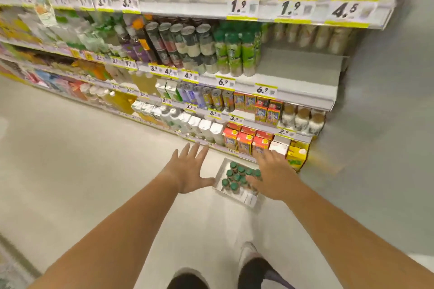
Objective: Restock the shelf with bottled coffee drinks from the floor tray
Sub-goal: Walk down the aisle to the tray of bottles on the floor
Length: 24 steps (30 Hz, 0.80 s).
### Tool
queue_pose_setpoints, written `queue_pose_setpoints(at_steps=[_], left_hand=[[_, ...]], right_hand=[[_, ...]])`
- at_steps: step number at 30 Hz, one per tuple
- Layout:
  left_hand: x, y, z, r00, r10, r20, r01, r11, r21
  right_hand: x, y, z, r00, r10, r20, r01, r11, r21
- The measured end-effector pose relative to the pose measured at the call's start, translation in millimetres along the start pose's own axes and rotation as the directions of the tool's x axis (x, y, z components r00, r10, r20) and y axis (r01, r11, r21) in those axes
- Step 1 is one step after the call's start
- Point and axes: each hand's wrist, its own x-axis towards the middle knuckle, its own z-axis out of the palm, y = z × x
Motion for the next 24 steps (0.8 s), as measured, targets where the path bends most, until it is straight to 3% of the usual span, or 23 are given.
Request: queue_pose_setpoints(at_steps=[6,13,19,24], left_hand=[[89,-28,53,0.974,0.227,0.025,-0.227,0.973,0.036],[209,-65,151,0.888,0.457,0.057,-0.46,0.883,0.088],[315,-71,278,0.835,0.549,0.026,-0.549,0.832,0.077],[381,-62,403,0.831,0.557,-0.002,-0.552,0.823,-0.137]], right_hand=[[45,-2,72,0.984,0.154,0.085,-0.157,0.987,0.035],[108,-16,181,0.955,0.28,0.095,-0.288,0.954,0.085],[163,-5,316,0.94,0.319,0.123,-0.333,0.936,0.112],[196,25,444,0.93,0.333,0.156,-0.355,0.923,0.146]])
